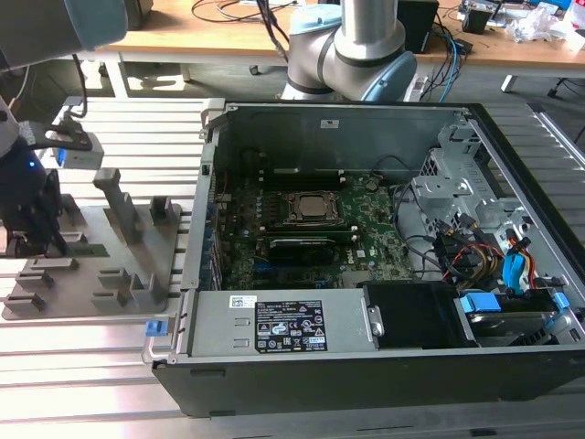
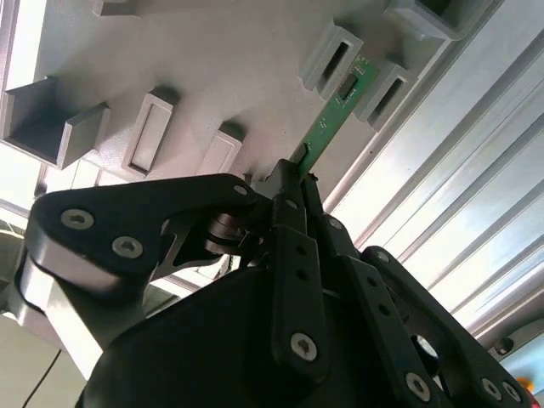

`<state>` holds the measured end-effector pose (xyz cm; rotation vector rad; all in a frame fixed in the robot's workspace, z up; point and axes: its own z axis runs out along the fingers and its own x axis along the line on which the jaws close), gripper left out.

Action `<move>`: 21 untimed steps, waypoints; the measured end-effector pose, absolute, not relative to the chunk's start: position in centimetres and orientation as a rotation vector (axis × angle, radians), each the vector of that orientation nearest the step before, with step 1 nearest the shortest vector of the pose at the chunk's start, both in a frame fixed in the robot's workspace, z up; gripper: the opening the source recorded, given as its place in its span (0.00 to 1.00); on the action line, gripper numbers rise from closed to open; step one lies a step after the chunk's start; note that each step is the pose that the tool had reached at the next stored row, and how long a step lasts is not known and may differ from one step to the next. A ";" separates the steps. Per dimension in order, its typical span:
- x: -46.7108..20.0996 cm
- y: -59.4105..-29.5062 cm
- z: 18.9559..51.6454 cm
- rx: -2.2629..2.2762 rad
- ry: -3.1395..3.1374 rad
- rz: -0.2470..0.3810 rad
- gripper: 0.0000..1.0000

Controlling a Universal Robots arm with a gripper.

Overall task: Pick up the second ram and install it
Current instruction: 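Pick up the second ram and move it above second insertion slot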

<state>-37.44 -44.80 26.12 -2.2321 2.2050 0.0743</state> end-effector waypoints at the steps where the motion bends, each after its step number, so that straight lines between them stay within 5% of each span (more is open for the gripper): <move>1: -37.4 -44.8 26.3 -2.232 2.205 0.074 0.14; 21: -37.4 -44.8 31.1 -2.232 2.205 0.074 0.14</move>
